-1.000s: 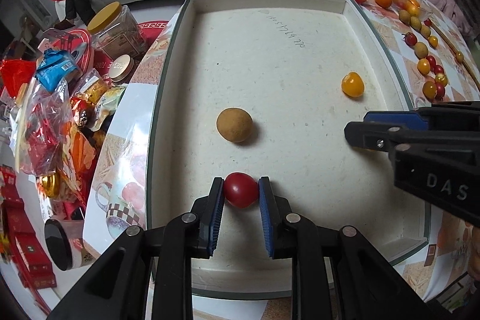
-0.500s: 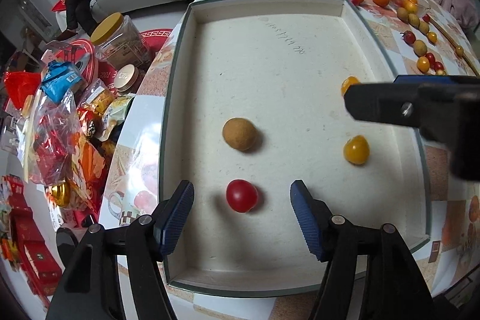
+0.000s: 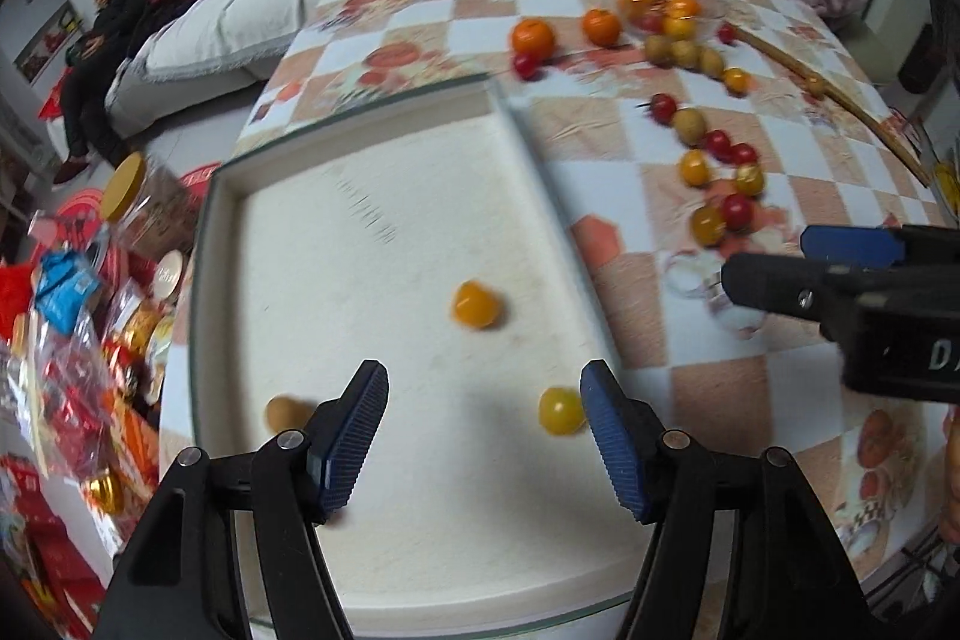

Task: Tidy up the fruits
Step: 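Open both tools to drop the tomatoes into the white tray, then move both open tools back to the line of fruits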

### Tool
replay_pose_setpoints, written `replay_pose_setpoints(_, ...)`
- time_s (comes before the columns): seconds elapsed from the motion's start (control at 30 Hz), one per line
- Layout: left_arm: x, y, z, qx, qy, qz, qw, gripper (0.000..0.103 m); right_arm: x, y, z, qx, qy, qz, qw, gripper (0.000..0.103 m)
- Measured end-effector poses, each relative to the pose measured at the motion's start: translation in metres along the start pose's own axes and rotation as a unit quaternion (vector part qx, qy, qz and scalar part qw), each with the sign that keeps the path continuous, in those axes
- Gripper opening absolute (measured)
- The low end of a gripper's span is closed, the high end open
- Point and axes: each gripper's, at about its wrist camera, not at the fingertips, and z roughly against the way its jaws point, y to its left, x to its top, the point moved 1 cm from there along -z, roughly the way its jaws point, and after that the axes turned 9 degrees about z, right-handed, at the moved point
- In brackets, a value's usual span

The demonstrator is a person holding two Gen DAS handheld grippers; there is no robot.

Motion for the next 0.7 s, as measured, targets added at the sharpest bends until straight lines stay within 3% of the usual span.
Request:
replay_pose_setpoints(0.27, 0.019, -0.054, -0.002, -0.033, -0.006, -0.037, 0.9988, 0.068, -0.023, -0.062, 0.01, -0.035, 0.007, -0.064, 0.997, 0.08)
replay_pose_setpoints(0.7, 0.036, -0.095, -0.04, -0.028, 0.008, -0.044, 0.9986, 0.068, -0.019, -0.094, 0.003, -0.033, 0.004, -0.081, 0.996, 0.079)
